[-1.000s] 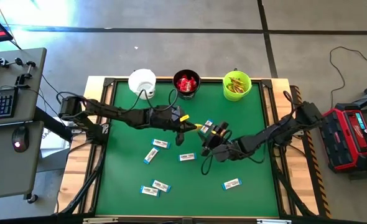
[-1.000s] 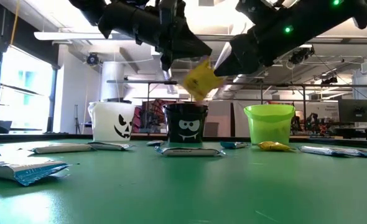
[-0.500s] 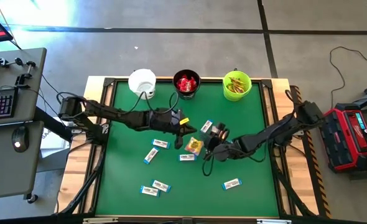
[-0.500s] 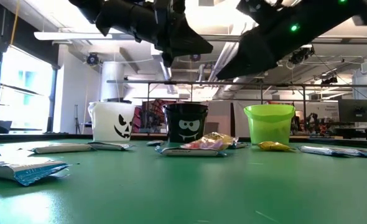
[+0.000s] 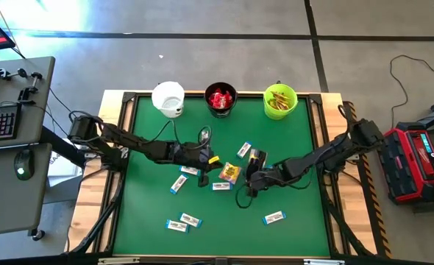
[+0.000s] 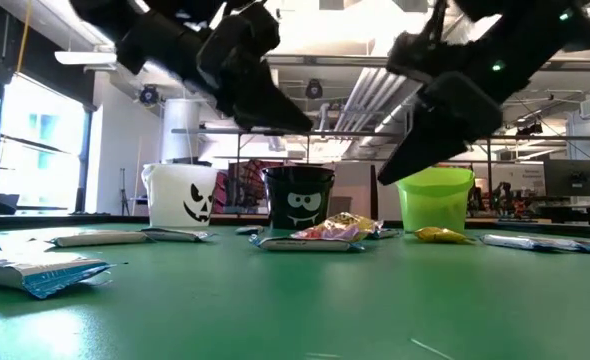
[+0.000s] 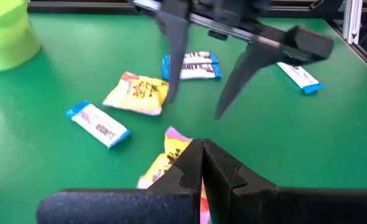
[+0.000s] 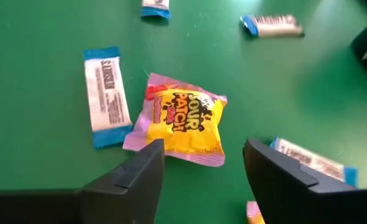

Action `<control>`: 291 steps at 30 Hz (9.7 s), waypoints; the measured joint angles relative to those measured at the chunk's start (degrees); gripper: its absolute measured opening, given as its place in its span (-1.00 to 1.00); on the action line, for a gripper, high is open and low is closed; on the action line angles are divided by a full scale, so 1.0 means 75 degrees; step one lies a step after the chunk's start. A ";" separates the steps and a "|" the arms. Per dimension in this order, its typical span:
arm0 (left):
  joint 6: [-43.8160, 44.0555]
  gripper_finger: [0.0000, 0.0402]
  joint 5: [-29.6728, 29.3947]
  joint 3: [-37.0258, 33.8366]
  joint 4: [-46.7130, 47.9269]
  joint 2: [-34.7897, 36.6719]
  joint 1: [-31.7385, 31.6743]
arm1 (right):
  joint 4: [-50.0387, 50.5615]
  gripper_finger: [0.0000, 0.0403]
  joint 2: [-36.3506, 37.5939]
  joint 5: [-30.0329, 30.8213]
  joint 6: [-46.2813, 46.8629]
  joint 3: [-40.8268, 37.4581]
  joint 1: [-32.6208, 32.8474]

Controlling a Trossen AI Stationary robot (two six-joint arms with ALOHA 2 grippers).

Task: Sort candy by brand, put in halloween buckets
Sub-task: Put the yellow candy into the green bucket

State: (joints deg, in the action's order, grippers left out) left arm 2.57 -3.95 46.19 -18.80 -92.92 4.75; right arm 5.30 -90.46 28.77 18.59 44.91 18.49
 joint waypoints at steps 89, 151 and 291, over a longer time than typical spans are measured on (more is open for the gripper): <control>0.0633 -1.00 -0.0970 -0.0553 -0.1140 -0.1617 0.0004 | -0.2337 -0.15 -0.2251 -0.0093 -0.7439 0.0772 -0.0766; 0.1043 -1.00 -0.1874 -0.1448 -0.2731 0.0297 0.0563 | 0.5298 -1.00 0.2196 0.2313 -0.4065 0.1279 -0.5912; 0.0105 -1.00 -0.1102 -0.1439 -0.2916 0.0294 0.0111 | -0.1083 -1.00 0.4031 -0.1670 -0.1664 -0.1868 -0.3369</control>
State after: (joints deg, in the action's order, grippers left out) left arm 3.36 -12.21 35.40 -40.66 -90.72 5.58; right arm -2.82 -60.22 16.24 6.11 30.89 -6.78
